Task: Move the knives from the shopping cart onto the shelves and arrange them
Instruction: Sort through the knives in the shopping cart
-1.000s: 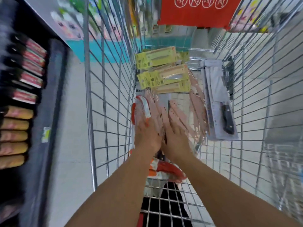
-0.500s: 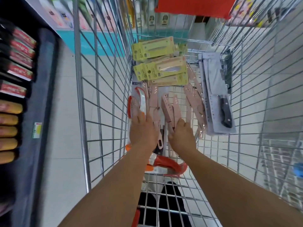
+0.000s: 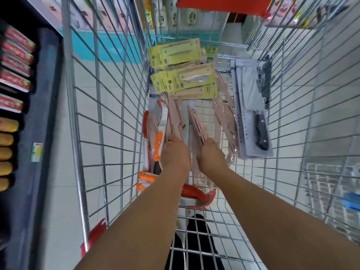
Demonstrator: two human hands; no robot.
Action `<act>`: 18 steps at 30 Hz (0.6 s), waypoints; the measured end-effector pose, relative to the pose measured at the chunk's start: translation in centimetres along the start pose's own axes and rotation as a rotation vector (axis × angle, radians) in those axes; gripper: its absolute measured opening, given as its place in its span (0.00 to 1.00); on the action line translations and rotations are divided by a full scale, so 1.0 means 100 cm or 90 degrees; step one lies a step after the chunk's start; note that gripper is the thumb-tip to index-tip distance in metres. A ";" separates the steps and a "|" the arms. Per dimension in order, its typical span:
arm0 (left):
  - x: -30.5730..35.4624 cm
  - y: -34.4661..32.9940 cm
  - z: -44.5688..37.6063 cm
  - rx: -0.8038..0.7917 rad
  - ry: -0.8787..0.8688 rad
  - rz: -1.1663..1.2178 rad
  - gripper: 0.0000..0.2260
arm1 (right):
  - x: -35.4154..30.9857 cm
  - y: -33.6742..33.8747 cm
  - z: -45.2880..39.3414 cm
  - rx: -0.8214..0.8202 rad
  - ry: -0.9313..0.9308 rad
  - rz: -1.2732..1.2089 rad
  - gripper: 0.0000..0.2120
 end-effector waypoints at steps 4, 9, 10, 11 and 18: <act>-0.003 0.003 0.002 -0.004 -0.009 0.022 0.30 | 0.006 0.005 0.003 0.005 -0.019 -0.080 0.15; -0.009 0.000 0.001 -0.034 -0.015 0.066 0.26 | 0.016 0.009 0.015 -0.008 -0.010 -0.110 0.13; -0.009 0.001 0.004 -0.046 -0.016 0.084 0.26 | 0.018 0.011 0.019 -0.004 -0.013 -0.132 0.12; -0.008 0.000 0.007 -0.060 -0.022 0.104 0.26 | 0.020 0.013 0.023 -0.004 -0.014 -0.142 0.11; 0.017 0.000 0.049 -0.182 -0.019 0.228 0.18 | 0.042 0.025 0.056 -0.022 -0.050 -0.153 0.07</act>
Point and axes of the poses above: each hand's wrist, its own z-axis away from the middle knuckle, its own y-axis out of the back of the hand, x = y × z, the point moved 1 cm from there along -z, towards the middle knuckle, and after that the axes turned 13 degrees about y, right-handed, at the moved point
